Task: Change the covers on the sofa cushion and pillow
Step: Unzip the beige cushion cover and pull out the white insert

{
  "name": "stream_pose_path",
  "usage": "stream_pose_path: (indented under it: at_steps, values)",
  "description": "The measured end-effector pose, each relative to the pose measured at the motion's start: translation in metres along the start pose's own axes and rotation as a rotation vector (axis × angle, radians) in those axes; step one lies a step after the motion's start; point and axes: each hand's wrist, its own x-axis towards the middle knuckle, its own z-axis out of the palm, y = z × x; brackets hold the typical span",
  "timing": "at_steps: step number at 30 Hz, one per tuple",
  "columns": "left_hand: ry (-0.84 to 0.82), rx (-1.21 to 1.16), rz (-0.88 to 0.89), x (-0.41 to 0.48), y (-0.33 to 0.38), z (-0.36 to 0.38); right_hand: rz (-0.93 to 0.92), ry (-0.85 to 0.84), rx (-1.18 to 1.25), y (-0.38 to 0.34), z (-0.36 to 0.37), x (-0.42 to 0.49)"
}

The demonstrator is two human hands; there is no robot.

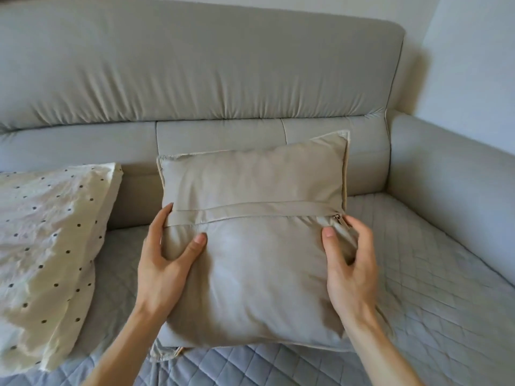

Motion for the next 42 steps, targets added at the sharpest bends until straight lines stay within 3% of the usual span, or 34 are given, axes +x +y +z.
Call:
stream_pose_path:
  at_steps: [9,19,26,28,30,34,38,42]
  values:
    - [0.117,-0.007,0.102,-0.060,0.005,-0.079,-0.075,-0.083,0.132,-0.020,0.003,-0.083]
    - [-0.001,0.093,-0.128,-0.160,-0.005,-0.141,0.061,-0.262,0.008,-0.015,-0.048,-0.171]
    - [-0.083,0.368,-0.191,-0.183,0.001,-0.140,0.090,-0.287,-0.137,-0.001,-0.064,-0.186]
    - [-0.066,0.559,-0.102,-0.190,0.009,-0.132,0.108,-0.293,-0.185,0.001,-0.066,-0.186]
    - [-0.061,0.698,0.139,-0.195,0.023,-0.118,0.110,-0.288,-0.190,0.002,-0.066,-0.188]
    - [-0.232,0.835,0.570,-0.195,0.062,-0.067,0.101,-0.273,-0.179,0.003,-0.066,-0.194]
    - [-0.379,0.943,0.689,-0.181,0.072,-0.016,0.044,-0.292,-0.232,-0.003,-0.067,-0.195]
    - [-0.316,0.959,0.701,-0.173,0.052,0.003,0.009,-0.208,-0.302,-0.002,-0.070,-0.199]
